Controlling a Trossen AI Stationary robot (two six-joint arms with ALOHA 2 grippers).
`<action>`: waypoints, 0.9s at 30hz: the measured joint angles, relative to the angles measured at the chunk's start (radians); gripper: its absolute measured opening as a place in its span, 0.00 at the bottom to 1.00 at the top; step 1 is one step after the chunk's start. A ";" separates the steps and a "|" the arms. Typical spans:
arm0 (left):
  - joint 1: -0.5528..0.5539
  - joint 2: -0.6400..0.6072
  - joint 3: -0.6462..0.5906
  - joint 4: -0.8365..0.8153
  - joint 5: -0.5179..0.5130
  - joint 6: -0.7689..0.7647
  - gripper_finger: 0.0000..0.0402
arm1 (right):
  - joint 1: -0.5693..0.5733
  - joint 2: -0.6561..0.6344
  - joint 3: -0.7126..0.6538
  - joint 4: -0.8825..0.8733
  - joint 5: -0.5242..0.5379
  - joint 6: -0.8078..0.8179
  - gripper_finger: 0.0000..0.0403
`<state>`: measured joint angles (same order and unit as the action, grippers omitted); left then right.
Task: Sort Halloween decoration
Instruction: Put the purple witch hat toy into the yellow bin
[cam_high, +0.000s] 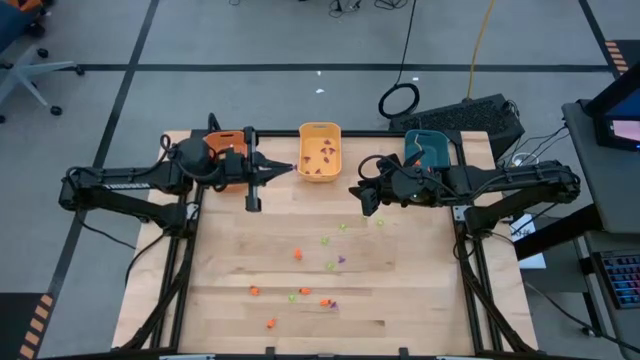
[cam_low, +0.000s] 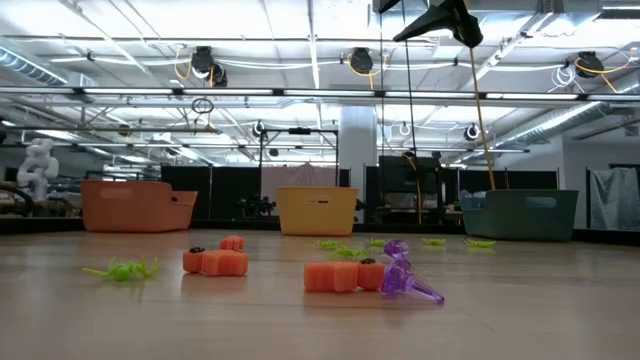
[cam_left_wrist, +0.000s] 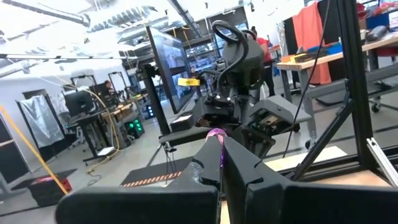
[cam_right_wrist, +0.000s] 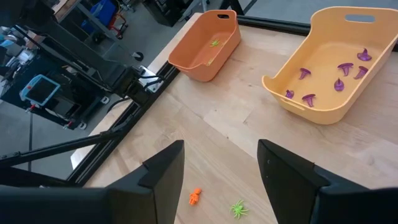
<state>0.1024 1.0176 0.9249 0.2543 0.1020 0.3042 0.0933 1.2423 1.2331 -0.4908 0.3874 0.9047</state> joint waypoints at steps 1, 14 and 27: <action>0.000 0.000 0.000 0.000 0.000 0.000 0.00 | 0.000 0.000 0.000 0.000 0.000 0.000 0.47; 0.000 0.000 0.000 -0.001 -0.036 -0.010 0.00 | 0.000 0.000 0.000 0.000 0.003 -0.009 0.47; 0.002 0.002 0.000 -0.001 -0.123 -0.011 0.00 | -0.022 0.000 0.000 -0.037 0.008 -0.042 0.47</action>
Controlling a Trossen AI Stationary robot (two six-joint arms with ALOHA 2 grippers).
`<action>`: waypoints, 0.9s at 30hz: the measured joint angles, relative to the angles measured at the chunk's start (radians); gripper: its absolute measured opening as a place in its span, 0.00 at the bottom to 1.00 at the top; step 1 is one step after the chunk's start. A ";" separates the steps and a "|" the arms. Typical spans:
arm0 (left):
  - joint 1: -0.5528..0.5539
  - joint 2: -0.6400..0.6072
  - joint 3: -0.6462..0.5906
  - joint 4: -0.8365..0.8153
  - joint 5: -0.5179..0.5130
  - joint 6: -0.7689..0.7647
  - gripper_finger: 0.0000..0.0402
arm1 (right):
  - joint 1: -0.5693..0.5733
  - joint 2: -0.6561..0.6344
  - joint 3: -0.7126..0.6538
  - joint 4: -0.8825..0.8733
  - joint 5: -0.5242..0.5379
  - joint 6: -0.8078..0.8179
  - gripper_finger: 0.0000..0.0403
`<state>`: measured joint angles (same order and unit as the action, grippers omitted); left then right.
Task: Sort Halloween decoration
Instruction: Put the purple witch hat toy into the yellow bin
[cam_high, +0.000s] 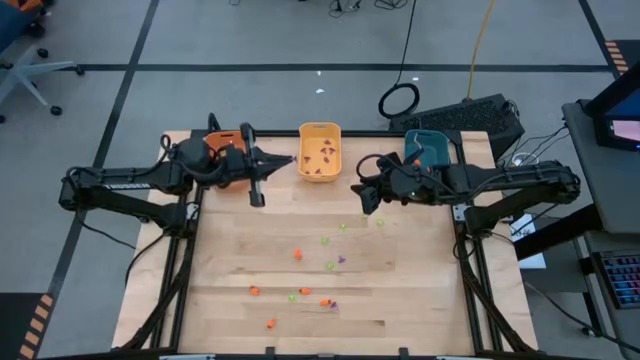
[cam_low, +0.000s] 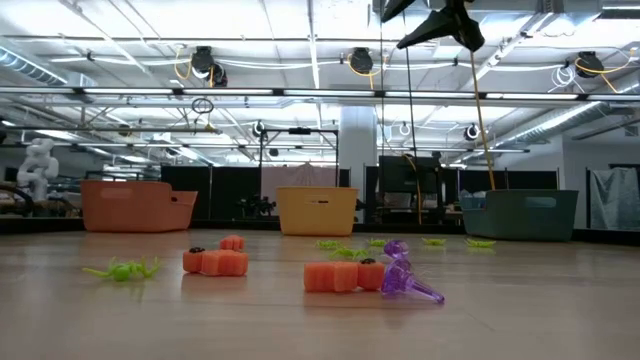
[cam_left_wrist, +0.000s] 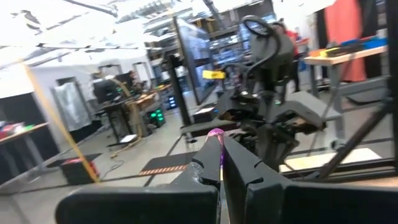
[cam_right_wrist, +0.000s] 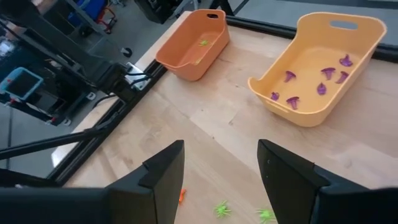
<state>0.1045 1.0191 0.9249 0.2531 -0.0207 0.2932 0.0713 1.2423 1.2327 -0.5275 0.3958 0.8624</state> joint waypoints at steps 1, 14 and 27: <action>0.002 0.000 0.000 0.000 -0.016 0.000 0.00 | -0.005 0.000 0.000 -0.002 0.000 -0.009 0.47; 0.140 0.126 0.003 -0.005 -0.087 -0.271 0.00 | -0.088 0.000 0.000 -0.002 -0.004 -0.124 0.47; 0.349 0.498 0.404 -0.383 -0.086 -0.367 0.00 | -0.194 -0.034 0.000 -0.030 -0.036 -0.408 0.47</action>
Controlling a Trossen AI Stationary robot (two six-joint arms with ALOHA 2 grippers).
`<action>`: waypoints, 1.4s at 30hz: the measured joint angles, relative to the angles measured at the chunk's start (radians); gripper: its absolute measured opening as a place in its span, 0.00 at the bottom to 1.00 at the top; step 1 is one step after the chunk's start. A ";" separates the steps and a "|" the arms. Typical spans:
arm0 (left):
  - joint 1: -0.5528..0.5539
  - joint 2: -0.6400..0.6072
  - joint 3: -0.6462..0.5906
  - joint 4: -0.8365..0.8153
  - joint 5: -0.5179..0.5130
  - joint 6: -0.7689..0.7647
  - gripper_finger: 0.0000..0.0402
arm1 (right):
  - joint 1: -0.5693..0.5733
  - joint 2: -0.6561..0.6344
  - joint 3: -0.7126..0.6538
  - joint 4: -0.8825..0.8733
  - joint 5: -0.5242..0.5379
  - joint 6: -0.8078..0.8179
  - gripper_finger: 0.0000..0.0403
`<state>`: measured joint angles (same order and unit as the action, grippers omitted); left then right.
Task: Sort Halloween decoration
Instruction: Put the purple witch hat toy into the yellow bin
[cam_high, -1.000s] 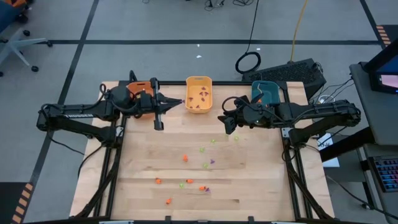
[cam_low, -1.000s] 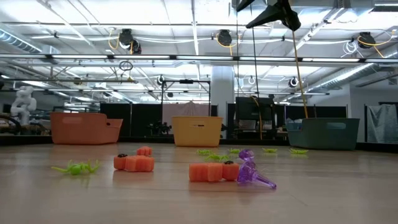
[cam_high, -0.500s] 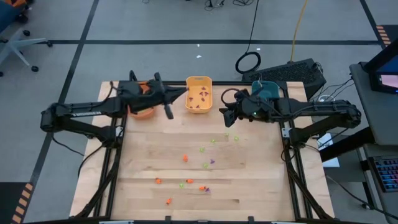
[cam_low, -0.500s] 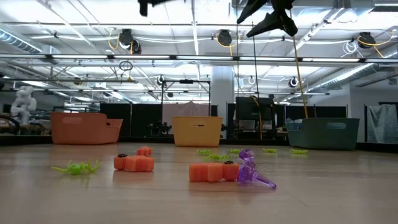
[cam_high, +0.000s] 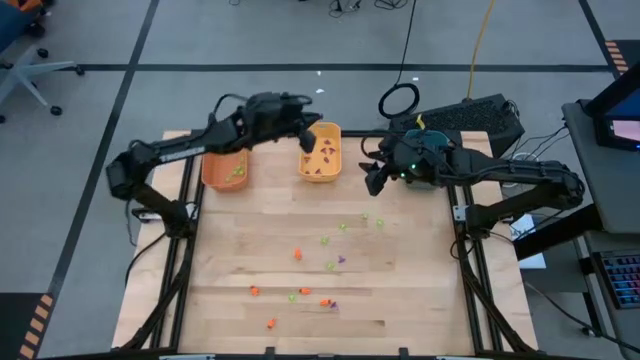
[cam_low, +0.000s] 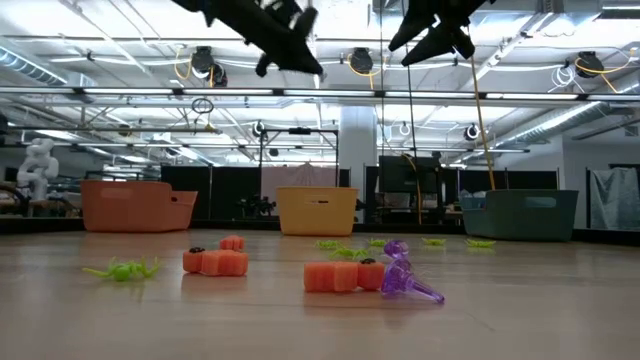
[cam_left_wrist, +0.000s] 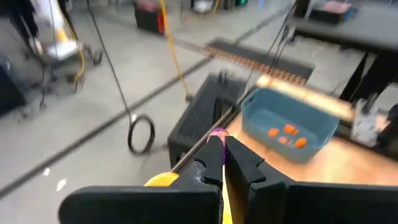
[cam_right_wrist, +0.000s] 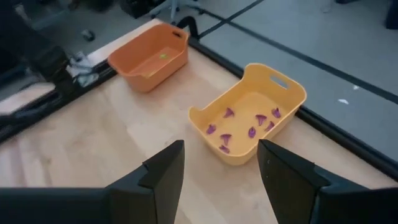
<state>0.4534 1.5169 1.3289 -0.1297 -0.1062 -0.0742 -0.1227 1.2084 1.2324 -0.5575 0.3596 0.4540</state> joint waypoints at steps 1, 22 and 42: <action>0.015 0.030 0.033 -0.031 0.015 0.000 0.00 | -0.010 -0.006 0.000 -0.007 -0.020 -0.018 0.47; 0.130 0.395 0.171 -0.283 0.191 -0.078 0.00 | -0.121 -0.099 0.000 -0.109 -0.074 -0.186 0.47; 0.126 0.496 0.171 -0.455 0.053 -0.283 0.09 | -0.174 -0.097 0.000 -0.113 -0.076 -0.212 0.47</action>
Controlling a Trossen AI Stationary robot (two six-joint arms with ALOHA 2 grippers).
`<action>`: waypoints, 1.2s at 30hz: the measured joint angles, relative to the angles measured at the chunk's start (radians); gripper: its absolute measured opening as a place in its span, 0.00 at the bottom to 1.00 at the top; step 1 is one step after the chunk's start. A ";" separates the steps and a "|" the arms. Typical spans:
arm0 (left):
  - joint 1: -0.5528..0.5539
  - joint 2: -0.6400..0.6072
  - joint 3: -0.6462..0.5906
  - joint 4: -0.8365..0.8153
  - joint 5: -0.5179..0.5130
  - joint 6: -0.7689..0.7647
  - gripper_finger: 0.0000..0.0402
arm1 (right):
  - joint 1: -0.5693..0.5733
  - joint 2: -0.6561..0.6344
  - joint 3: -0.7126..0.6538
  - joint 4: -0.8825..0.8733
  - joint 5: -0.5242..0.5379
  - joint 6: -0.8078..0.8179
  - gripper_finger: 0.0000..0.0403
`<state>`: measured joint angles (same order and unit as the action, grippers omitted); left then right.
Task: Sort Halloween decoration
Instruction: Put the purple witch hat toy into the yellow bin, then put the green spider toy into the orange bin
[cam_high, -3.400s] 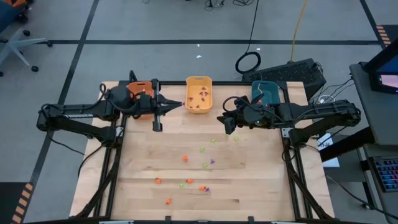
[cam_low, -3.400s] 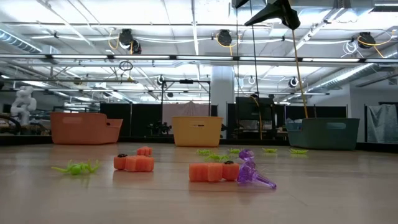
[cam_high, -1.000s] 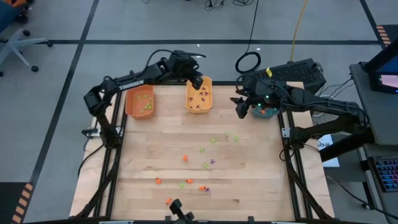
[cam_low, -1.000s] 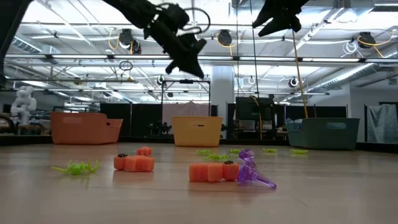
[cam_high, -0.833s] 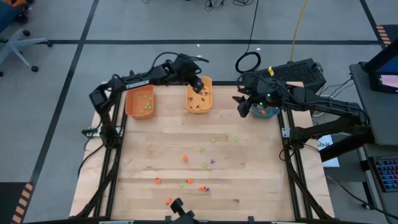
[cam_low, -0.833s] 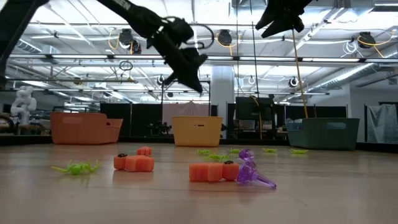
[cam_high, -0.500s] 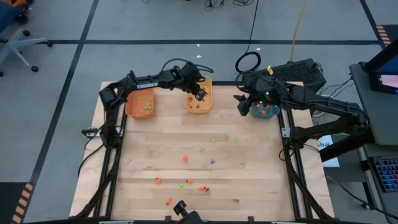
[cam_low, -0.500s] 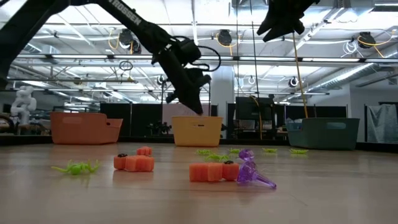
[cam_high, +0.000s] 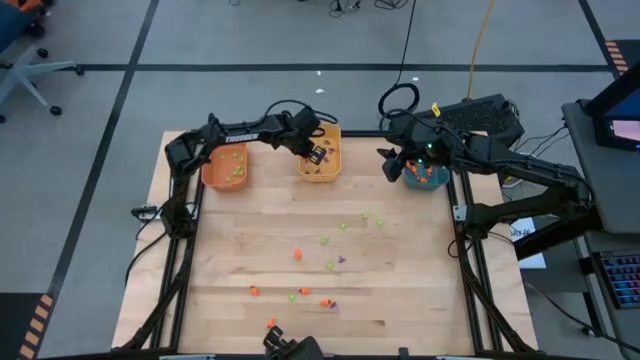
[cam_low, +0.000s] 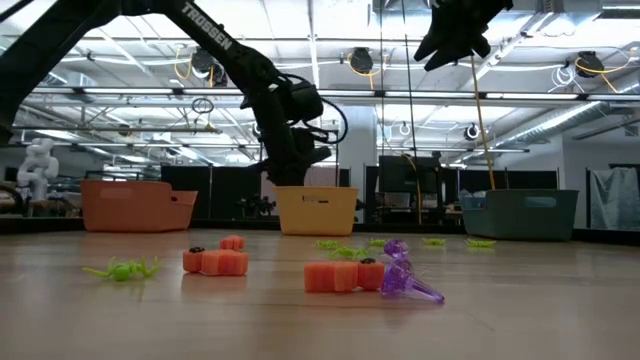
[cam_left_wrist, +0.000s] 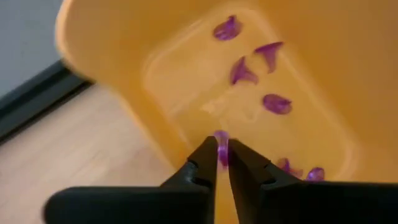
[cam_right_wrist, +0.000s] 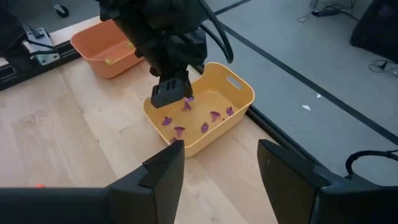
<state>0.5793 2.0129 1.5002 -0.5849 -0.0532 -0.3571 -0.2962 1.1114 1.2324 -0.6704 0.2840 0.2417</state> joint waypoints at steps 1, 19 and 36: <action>0.002 0.000 0.000 -0.004 0.006 -0.002 0.13 | 0.000 0.000 0.000 0.001 0.000 0.003 0.47; -0.008 -0.168 0.000 -0.052 0.214 -0.240 0.47 | 0.010 0.000 0.000 -0.005 -0.002 0.059 0.47; -0.248 -0.519 0.000 -0.069 0.235 -0.196 0.47 | 0.063 0.026 0.001 -0.194 -0.182 0.320 0.47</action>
<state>0.3311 1.4935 1.4998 -0.6537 0.1816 -0.5528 -0.2335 1.1374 1.2331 -0.8648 0.1017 0.5613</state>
